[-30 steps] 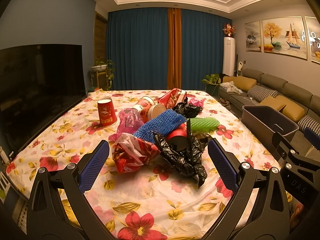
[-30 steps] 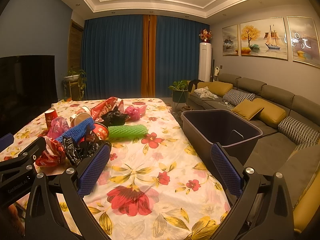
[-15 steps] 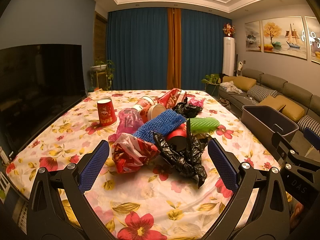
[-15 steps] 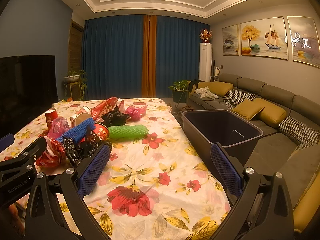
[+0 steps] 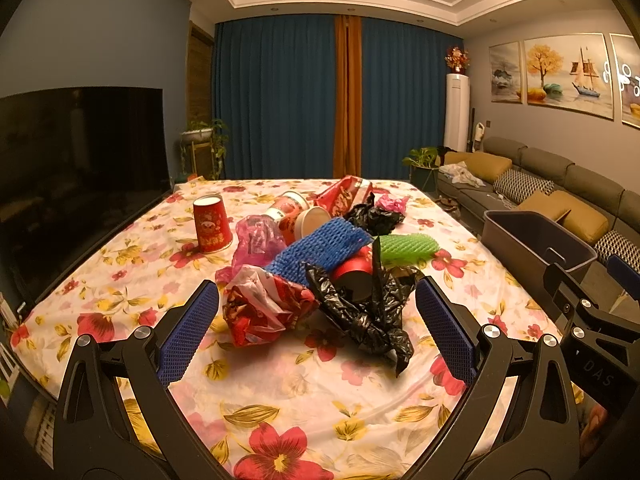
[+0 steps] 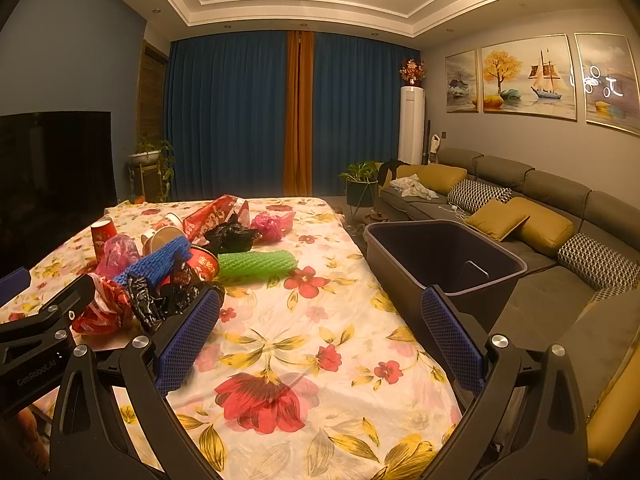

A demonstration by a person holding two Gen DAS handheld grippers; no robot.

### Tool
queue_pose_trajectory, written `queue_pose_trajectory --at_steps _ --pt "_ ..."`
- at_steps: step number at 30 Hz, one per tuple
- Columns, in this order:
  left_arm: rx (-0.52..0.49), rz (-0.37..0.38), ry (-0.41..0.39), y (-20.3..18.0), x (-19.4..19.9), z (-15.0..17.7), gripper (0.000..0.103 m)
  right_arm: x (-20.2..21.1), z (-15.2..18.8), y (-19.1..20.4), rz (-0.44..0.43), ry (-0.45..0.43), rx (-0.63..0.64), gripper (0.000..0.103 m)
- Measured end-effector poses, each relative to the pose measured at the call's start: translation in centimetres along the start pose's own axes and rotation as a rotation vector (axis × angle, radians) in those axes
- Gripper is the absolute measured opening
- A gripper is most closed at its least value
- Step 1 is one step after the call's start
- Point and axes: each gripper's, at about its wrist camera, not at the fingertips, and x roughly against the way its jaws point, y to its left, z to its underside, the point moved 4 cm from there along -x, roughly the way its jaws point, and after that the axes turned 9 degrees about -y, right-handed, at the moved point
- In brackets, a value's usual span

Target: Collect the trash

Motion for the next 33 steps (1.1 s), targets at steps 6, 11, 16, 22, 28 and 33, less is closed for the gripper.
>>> queue_pose_trajectory --at_steps 6,11,16,22,28,33 --pt "0.000 0.002 0.002 0.0 -0.1 0.1 0.097 0.0 -0.2 0.3 -0.002 0.000 -0.004 0.098" --pt "0.000 0.001 0.002 0.0 -0.1 0.1 0.097 -0.1 -0.1 0.3 -0.002 0.000 -0.002 0.098" --pt "0.001 0.004 0.003 0.1 -0.2 0.2 0.095 -0.2 -0.1 0.3 -0.003 0.000 -0.003 0.098" --pt "0.012 0.018 0.018 0.6 -1.0 0.9 0.086 -0.8 0.3 0.8 -0.014 -0.001 -0.006 0.098" --pt "0.051 0.004 0.037 2.5 -2.1 1.4 0.078 -2.5 1.5 2.0 -0.055 0.018 -0.013 0.098" --pt "0.065 -0.033 0.034 4.4 -2.8 1.4 0.077 -4.1 2.2 4.5 -0.131 0.040 -0.005 0.097"
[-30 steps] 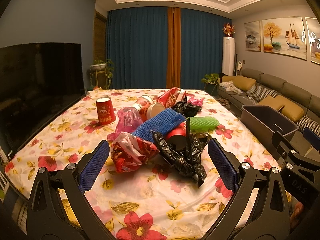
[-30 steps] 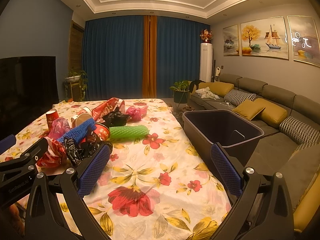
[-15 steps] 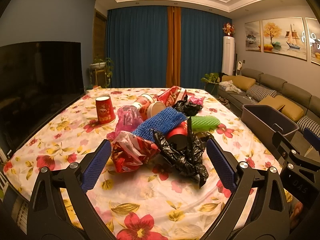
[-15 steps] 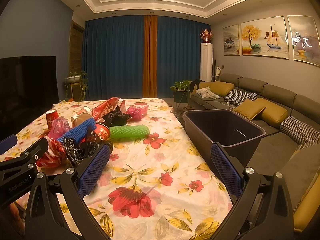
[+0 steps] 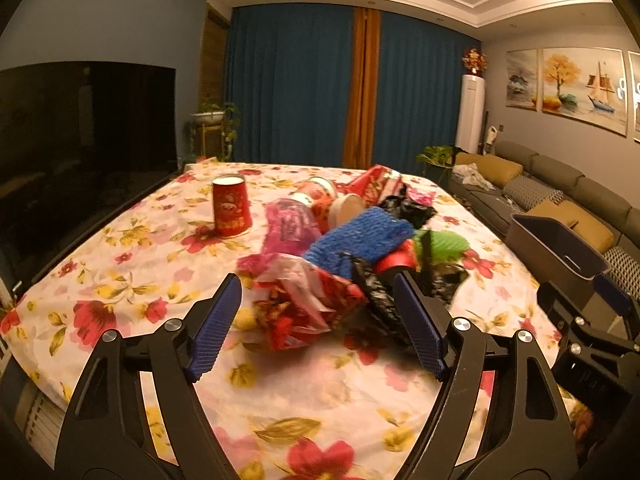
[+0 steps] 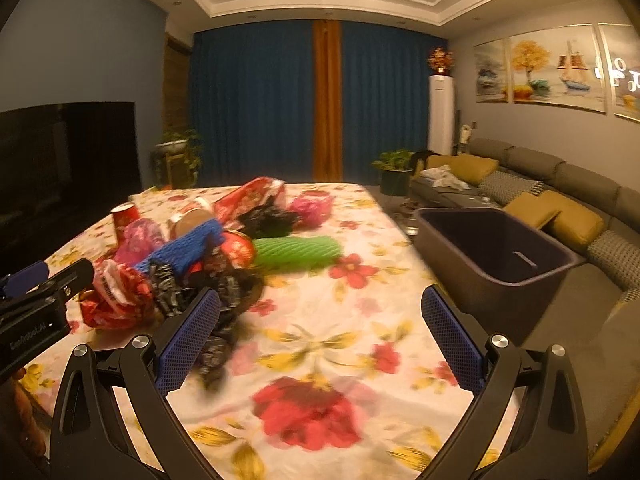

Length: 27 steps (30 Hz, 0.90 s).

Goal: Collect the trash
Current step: 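Grasp the black plastic bag with the right tool while the left tool grasps the red-and-white plastic bag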

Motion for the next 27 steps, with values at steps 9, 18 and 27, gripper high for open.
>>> queue_pose_trajectory --at_steps 9,18,27 --pt "0.023 -0.038 0.004 2.8 -1.7 -0.2 0.077 -4.3 1.0 4.3 -0.098 0.073 0.037 0.080" --pt "0.033 -0.030 0.025 4.3 -3.3 -0.1 0.077 -7.8 1.8 6.6 -0.140 0.163 0.049 0.061" --pt "0.020 0.016 0.067 3.5 -5.2 0.2 0.077 -9.7 2.6 7.1 -0.191 0.261 0.043 0.016"
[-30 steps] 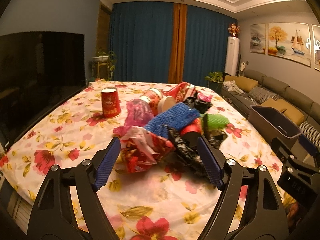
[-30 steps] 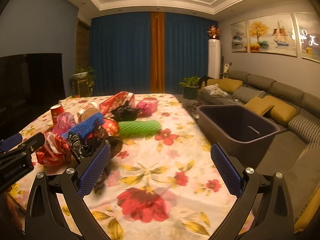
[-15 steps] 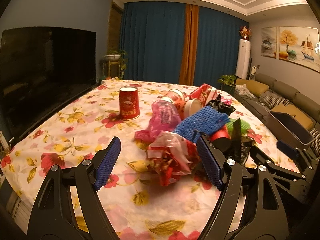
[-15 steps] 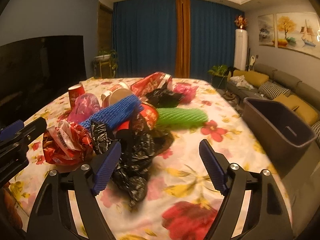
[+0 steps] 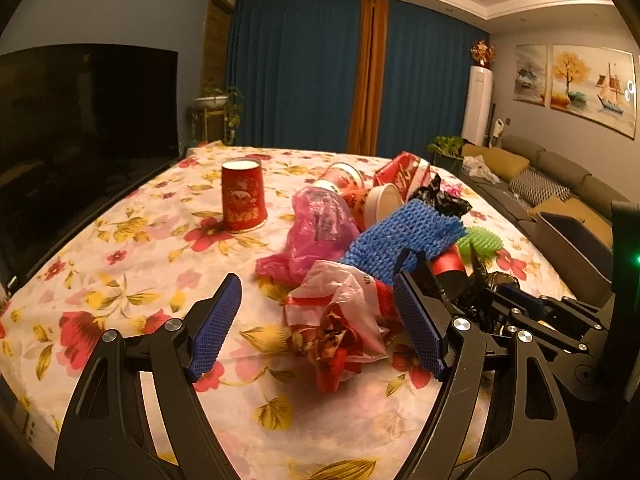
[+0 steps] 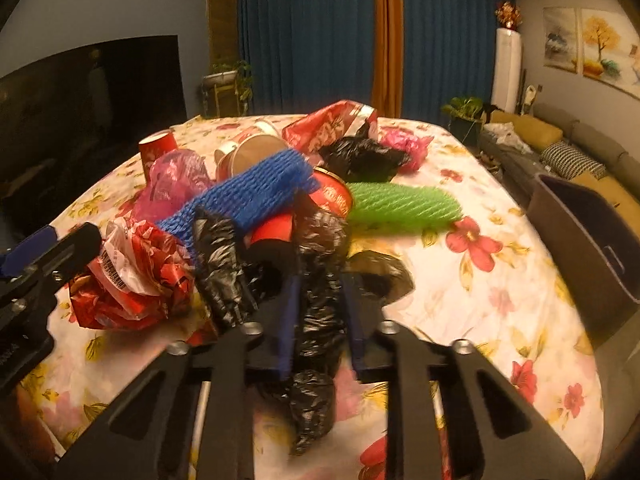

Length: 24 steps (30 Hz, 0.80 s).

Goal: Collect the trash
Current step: 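Grasp the black plastic bag with the right tool while the left tool grasps the red-and-white plastic bag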

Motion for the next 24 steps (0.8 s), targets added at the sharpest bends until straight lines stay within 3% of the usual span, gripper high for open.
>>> queue_pose_trajectory --at_steps 2,4,8,12,14,20,23,24 --pt "0.000 0.010 0.012 -0.2 -0.3 0.1 0.077 0.0 0.1 0.0 -0.008 0.001 0.008 0.005" --pt "-0.006 0.019 0.028 -0.3 -0.8 0.3 0.077 0.4 -0.1 0.0 0.006 -0.020 0.025 0.003" --pt "0.010 0.041 0.080 -0.2 -2.1 0.7 0.059 2.0 -0.7 -1.1 0.021 -0.078 0.007 0.003" --pt "0.053 0.078 0.121 0.0 -3.2 1.3 0.048 3.3 -1.2 -1.9 0.027 -0.111 -0.001 0.003" --pt "0.060 0.090 0.116 -0.1 -3.2 1.5 0.031 3.8 -1.3 -2.2 0.025 -0.120 -0.003 0.003" --pt "0.077 0.088 0.104 0.0 -3.0 1.3 0.016 4.1 -1.0 -2.7 0.010 -0.117 -0.013 0.003" --pt "0.094 0.092 0.090 0.1 -2.4 1.1 0.013 4.0 -0.8 -2.7 -0.009 -0.113 -0.019 0.003" --pt "0.102 0.093 0.081 0.1 -2.1 0.9 0.013 3.9 -0.8 -2.7 -0.010 -0.108 -0.019 0.008"
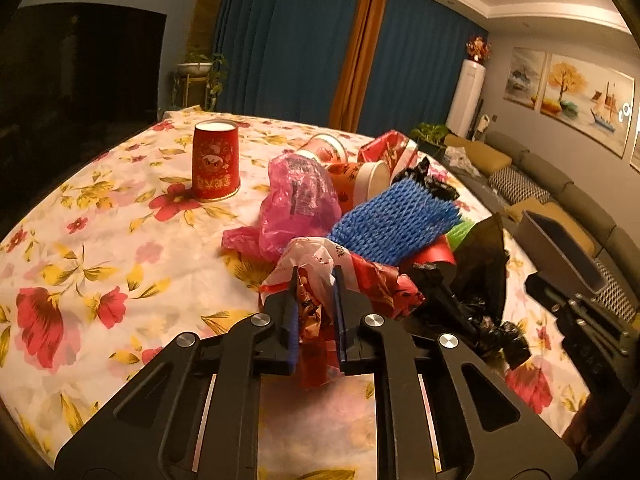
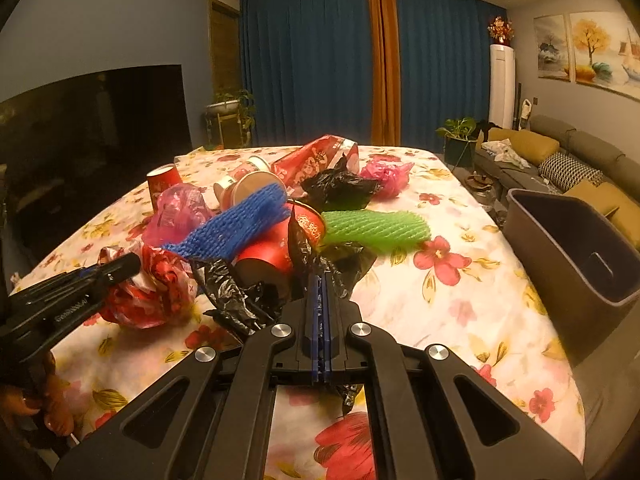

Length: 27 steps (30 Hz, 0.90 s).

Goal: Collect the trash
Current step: 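Grasp the black plastic bag with the right tool while the left tool grasps the red-and-white plastic bag, then lift both bags and carry them over the grey bin with both tools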

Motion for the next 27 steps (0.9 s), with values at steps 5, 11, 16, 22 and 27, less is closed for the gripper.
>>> queue_pose_trajectory --at_steps 5,11,16,22,27 --pt "0.011 0.001 -0.056 0.0 1.7 -1.0 0.012 -0.4 -0.1 0.0 -0.001 -0.006 -0.022 0.062" --pt "-0.002 -0.026 -0.111 0.4 3.1 -2.4 0.012 -3.6 0.7 0.6 0.008 0.110 0.001 0.063" --pt "-0.006 -0.024 -0.108 0.3 3.2 -2.5 0.012 -5.2 1.8 0.9 -0.020 0.203 -0.001 0.018" --pt "-0.009 -0.018 -0.119 0.0 3.5 -2.7 0.012 -2.7 0.9 0.1 -0.021 0.108 -0.013 0.008" --pt "-0.009 0.021 -0.126 -1.2 3.9 -2.9 0.012 0.4 -1.0 -1.8 -0.004 0.017 -0.038 0.008"
